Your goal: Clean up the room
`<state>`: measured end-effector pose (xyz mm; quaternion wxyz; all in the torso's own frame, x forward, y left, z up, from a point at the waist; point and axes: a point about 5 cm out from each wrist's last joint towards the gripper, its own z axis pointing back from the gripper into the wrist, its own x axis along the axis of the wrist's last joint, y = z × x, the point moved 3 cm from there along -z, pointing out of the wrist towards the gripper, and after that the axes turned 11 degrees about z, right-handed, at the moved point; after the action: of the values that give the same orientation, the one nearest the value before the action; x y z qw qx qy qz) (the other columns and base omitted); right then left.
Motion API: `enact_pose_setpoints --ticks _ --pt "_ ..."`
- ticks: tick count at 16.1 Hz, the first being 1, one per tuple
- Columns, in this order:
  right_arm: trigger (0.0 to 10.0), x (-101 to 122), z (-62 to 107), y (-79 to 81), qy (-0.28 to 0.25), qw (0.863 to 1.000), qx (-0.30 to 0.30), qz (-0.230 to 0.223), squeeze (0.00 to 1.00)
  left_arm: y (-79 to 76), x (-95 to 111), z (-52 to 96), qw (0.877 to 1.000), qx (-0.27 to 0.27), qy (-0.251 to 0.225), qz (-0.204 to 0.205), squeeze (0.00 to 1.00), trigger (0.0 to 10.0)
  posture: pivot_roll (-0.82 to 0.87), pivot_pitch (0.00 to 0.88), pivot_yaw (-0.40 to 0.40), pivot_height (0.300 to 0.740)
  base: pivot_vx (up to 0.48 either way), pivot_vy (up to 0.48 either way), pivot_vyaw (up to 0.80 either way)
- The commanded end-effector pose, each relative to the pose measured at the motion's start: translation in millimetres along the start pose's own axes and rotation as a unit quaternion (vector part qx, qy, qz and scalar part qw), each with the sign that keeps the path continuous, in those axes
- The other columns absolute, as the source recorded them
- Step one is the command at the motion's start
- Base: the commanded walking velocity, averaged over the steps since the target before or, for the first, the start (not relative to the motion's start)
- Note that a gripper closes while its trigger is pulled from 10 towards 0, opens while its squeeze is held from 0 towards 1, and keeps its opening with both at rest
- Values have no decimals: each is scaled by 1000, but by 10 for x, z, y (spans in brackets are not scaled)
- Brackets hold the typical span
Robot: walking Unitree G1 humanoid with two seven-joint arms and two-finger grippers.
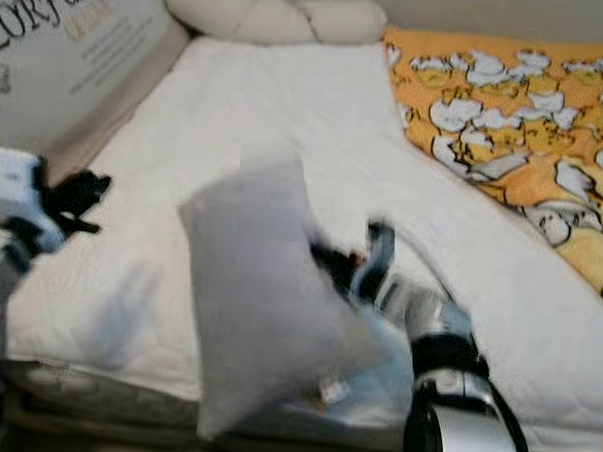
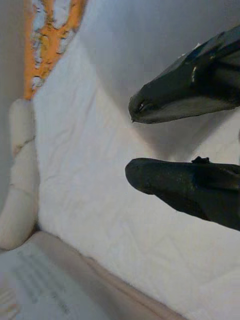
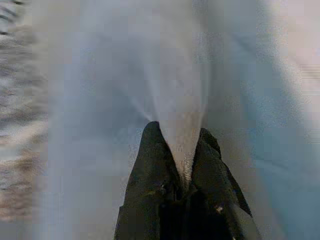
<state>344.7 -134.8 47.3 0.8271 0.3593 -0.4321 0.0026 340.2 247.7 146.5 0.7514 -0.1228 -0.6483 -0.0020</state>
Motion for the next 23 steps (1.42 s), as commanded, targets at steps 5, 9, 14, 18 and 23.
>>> enact_pose_setpoints --ticks 5,9,14,18,23 --pt "0 -382 -9 -253 50 995 -89 24 0 -383 -849 -276 984 -66 168 1 1000 10000 30 0 87 740 0 0 0" --pt "0 -280 -23 -260 -8 996 -86 27 0 -625 -1168 -97 945 -147 244 159 1000 10000 20 0 91 740 0 0 0" --pt "0 -250 -56 -204 -22 997 -61 34 0 -933 -1447 -8 909 -223 290 201 1000 10000 19 0 71 740 0 0 0" --pt "0 -223 -93 -130 -21 998 -36 48 0 -1196 -1374 -39 895 -280 236 253 0 10000 20 0 56 740 0 0 0" --pt "0 -204 -111 -90 -28 998 -22 53 0 -1318 -1336 -30 879 -307 218 292 0 0 25 0 48 740 0 0 0"
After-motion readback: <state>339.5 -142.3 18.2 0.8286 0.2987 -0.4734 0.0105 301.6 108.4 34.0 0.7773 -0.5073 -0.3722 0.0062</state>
